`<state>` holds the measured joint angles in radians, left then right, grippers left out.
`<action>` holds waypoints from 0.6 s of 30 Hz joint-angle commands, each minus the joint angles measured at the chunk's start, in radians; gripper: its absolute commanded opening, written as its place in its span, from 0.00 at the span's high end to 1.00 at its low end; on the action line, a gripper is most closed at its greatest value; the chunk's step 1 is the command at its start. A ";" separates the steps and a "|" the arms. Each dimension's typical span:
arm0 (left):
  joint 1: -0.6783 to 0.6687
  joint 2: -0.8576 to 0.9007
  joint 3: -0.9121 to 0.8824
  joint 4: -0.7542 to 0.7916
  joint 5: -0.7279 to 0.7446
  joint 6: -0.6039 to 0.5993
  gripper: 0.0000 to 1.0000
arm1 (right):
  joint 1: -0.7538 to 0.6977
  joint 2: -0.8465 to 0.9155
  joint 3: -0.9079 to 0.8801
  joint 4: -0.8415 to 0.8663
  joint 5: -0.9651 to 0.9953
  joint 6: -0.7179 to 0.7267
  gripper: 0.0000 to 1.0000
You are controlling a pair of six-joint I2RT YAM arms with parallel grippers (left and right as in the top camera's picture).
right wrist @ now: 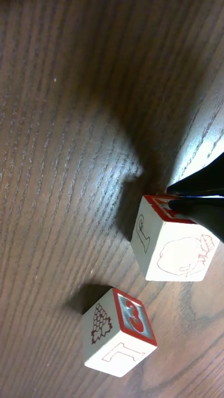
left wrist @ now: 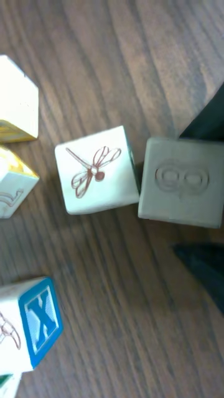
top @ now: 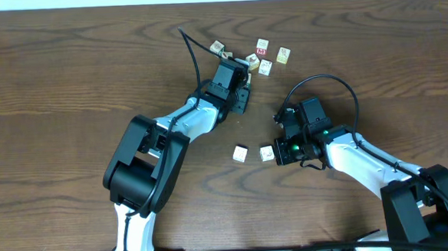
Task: Lift 3 blocks
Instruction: 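Grasp the white '8' block with the left gripper and lift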
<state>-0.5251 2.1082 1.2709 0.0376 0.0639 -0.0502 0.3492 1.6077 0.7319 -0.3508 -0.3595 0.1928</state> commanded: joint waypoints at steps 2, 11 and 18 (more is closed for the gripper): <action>0.002 0.011 0.035 0.001 0.004 0.002 0.54 | 0.011 0.003 0.005 0.003 -0.004 -0.003 0.99; 0.002 -0.010 0.038 -0.042 0.003 0.002 0.80 | 0.011 0.003 0.005 0.007 -0.004 -0.003 0.99; 0.002 -0.083 0.038 -0.132 -0.031 0.002 0.93 | 0.011 0.003 0.005 0.008 -0.004 -0.003 0.99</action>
<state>-0.5255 2.0884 1.2900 -0.0605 0.0628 -0.0513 0.3492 1.6077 0.7319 -0.3458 -0.3599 0.1932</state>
